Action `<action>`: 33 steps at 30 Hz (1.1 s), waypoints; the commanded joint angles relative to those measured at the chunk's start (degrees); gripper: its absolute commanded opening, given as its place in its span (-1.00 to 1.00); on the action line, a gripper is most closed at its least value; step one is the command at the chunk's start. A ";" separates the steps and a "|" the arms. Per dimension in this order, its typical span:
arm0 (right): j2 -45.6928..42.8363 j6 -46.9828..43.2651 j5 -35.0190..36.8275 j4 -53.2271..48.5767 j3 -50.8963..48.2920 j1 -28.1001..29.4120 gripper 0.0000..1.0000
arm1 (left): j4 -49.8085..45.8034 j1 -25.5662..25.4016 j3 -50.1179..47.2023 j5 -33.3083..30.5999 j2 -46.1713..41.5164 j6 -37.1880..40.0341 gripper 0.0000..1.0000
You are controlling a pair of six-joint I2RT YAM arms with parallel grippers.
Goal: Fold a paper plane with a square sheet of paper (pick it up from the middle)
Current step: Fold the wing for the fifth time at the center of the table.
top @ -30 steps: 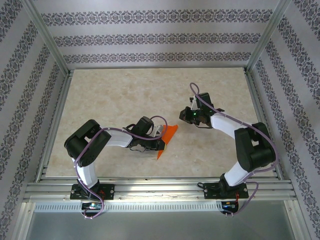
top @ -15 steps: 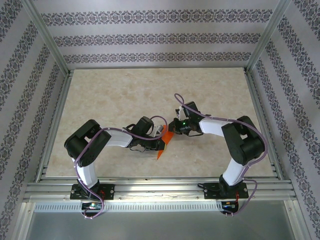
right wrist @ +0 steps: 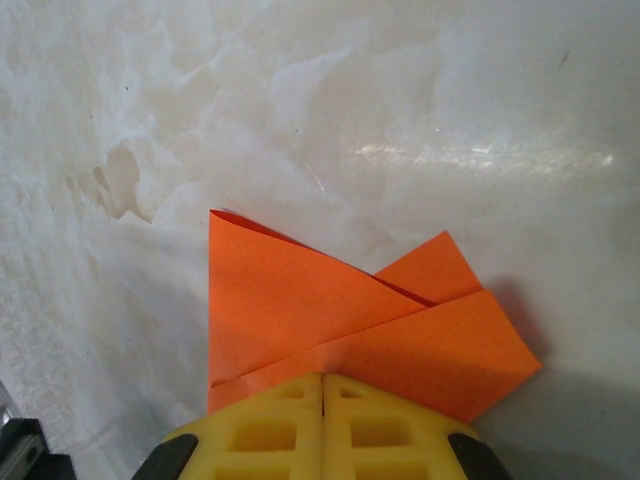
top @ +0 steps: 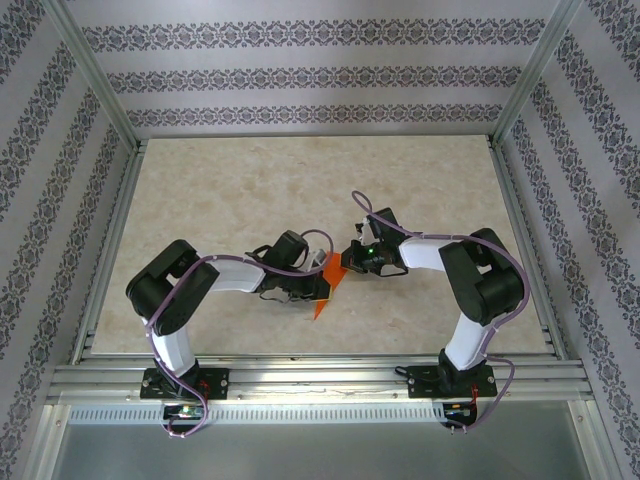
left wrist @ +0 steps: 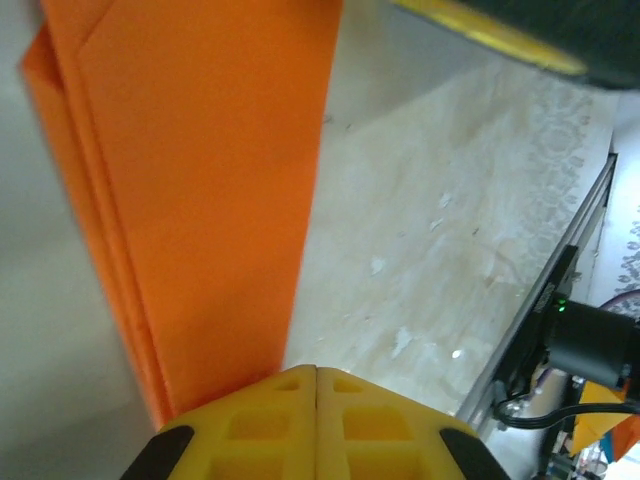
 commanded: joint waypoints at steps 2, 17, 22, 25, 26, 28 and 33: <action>2.28 0.50 3.69 -1.91 -1.83 -0.13 -0.88 | -3.46 0.42 5.82 -0.07 0.82 -2.58 -0.75; 1.87 0.92 3.93 -2.29 -1.66 0.37 -0.88 | -10.35 0.42 7.24 -6.06 6.63 -2.55 -0.71; 3.12 0.00 5.39 -3.50 -1.22 0.31 -0.95 | -9.17 0.42 2.19 -2.85 3.04 -1.85 -0.63; 3.31 -0.31 5.93 -4.30 -1.26 0.47 -0.96 | -9.57 0.42 0.29 -1.18 1.65 -0.97 -0.61; 3.14 -0.35 6.26 -4.38 -1.46 0.49 -0.96 | -10.36 0.42 -0.30 -1.12 0.83 -0.36 -0.61; 2.75 -0.35 6.66 -4.57 -1.83 0.49 -0.96 | -11.42 0.42 -1.71 -1.41 -1.02 0.53 -0.60; 2.66 0.08 6.90 -4.41 -2.02 0.50 -0.97 | -13.86 0.39 -4.52 -1.19 -3.92 2.49 -0.59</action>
